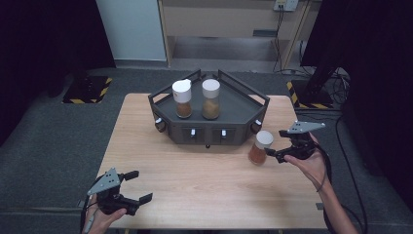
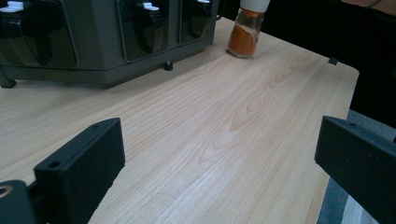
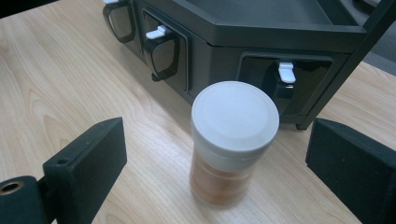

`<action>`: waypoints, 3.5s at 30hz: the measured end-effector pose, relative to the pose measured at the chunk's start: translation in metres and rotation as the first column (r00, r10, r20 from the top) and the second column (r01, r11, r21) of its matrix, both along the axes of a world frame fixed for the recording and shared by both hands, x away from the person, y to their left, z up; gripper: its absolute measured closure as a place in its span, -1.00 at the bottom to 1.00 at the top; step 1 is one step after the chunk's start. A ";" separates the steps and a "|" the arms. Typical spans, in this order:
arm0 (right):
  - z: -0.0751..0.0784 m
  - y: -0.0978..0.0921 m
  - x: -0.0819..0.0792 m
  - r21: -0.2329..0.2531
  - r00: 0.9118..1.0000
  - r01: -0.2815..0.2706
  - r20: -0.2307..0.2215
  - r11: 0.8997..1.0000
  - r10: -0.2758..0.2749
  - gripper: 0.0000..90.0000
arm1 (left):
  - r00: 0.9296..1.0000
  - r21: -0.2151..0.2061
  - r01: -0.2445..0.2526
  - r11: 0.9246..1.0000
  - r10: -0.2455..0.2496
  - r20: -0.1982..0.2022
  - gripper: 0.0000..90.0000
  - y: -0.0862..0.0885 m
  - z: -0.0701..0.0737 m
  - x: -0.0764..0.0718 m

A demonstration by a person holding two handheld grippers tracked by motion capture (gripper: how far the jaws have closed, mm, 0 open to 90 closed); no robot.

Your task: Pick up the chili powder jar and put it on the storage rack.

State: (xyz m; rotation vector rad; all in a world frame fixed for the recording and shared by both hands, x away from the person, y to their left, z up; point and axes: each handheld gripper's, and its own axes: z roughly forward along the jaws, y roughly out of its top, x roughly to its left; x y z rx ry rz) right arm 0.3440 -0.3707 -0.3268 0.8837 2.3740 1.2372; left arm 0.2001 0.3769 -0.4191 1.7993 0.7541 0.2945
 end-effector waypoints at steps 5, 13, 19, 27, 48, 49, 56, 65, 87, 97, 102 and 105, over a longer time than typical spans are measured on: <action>-0.001 0.005 0.006 -0.013 1.000 -0.001 -0.008 1.000 0.001 -0.86 | 1.000 0.000 0.001 1.000 -0.001 -0.001 -0.99 0.000 0.000 0.000; -0.006 0.011 0.019 -0.018 1.000 0.003 -0.030 1.000 -0.003 -0.83 | 1.000 0.001 0.002 1.000 -0.002 -0.001 -0.99 0.000 0.000 0.000; -0.009 0.016 0.026 -0.027 0.999 0.005 -0.049 1.000 -0.006 -0.82 | 1.000 0.001 0.001 1.000 -0.001 -0.002 -0.99 0.000 0.000 0.000; -0.014 0.019 0.033 -0.028 0.998 0.008 -0.062 1.000 -0.009 -0.77 | 1.000 0.001 0.002 1.000 -0.002 -0.002 -0.99 0.000 0.000 0.000; -0.028 0.025 0.045 -0.042 0.997 0.009 -0.076 0.999 -0.012 -0.52 | 1.000 -0.001 0.002 1.000 -0.002 -0.003 -0.99 0.000 0.000 0.001; -0.029 0.025 0.046 -0.043 0.997 0.010 -0.076 0.999 -0.014 -0.49 | 1.000 -0.001 0.002 1.000 -0.002 -0.004 -0.99 0.000 0.000 0.001; -0.035 0.024 0.044 -0.031 0.998 0.008 -0.064 0.999 -0.010 -0.24 | 1.000 0.000 0.001 1.000 -0.001 -0.004 -0.99 0.000 0.000 0.001; -0.033 0.025 0.045 -0.046 0.998 -0.006 -0.059 0.999 0.004 -0.23 | 1.000 0.000 0.000 1.000 0.000 -0.003 -0.99 0.001 0.000 0.000; 0.006 0.022 0.055 -0.073 0.990 -0.115 -0.088 0.991 0.109 -0.23 | 1.000 0.004 0.006 1.000 -0.006 -0.010 -0.99 0.000 0.000 0.001; 0.037 0.027 0.061 -0.069 0.975 -0.207 -0.093 0.976 0.200 -0.23 | 1.000 0.007 0.009 1.000 -0.009 -0.012 -0.99 -0.001 0.000 0.002; 0.051 0.031 0.065 -0.064 0.963 -0.257 -0.097 0.964 0.251 -0.23 | 1.000 0.007 0.010 1.000 -0.010 -0.013 -0.99 -0.001 0.000 0.002; 0.057 0.034 0.067 -0.058 0.957 -0.278 -0.097 0.959 0.272 -0.23 | 1.000 0.005 0.009 1.000 -0.009 -0.013 -0.99 0.000 0.000 0.002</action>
